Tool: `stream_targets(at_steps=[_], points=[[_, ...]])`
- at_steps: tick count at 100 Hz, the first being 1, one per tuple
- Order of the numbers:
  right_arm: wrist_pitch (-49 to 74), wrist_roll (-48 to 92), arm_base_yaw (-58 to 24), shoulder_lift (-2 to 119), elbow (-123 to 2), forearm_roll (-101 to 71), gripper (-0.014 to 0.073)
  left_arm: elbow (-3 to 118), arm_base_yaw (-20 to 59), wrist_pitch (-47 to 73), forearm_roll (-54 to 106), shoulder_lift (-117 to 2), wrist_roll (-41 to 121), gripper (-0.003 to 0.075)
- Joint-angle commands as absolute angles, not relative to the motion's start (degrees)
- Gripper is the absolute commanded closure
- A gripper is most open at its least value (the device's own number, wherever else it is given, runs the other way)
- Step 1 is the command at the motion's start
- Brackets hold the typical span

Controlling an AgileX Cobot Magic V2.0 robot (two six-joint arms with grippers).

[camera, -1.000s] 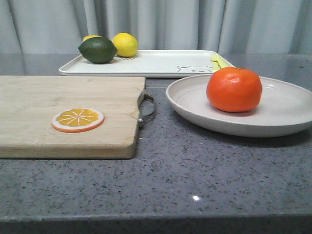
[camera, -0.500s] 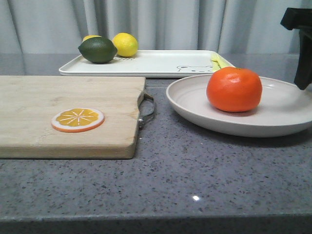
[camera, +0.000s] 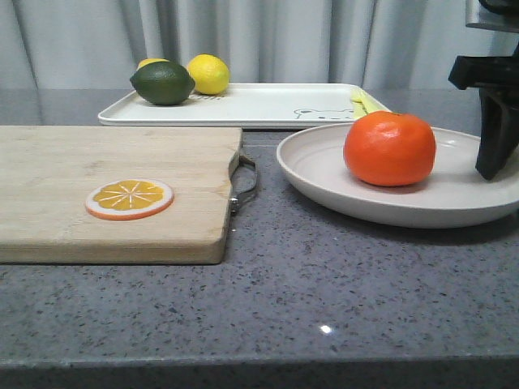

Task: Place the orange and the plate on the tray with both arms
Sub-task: 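Grip the plate rim with the right gripper and tilt it up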

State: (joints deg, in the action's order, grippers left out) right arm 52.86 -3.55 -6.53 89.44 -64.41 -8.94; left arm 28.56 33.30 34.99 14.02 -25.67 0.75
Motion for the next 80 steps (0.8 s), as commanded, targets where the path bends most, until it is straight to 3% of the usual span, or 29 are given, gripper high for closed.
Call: stream_targets(at_steps=[1,16,33,80], points=[[51.4,-3.0,-6.5,87.6,-66.4,-9.5,0.0273,30.1,33.3,31.3,14.6,-26.0,0.4,0.0738],[51.1,-3.0,-6.5,87.6,-66.4,-9.5,0.0459,30.1,33.3,31.3,14.6,-26.0,0.4,0.0739],[50.8,-3.0,-6.5,87.6,-66.4,-9.5,0.0587,30.1,33.3,31.3,14.6,-26.0,0.4,0.0739],[50.8,-3.0,-6.4,87.5,-67.7,-9.8,0.066,30.1,33.3,31.3,14.6,-26.0,0.4,0.0739]])
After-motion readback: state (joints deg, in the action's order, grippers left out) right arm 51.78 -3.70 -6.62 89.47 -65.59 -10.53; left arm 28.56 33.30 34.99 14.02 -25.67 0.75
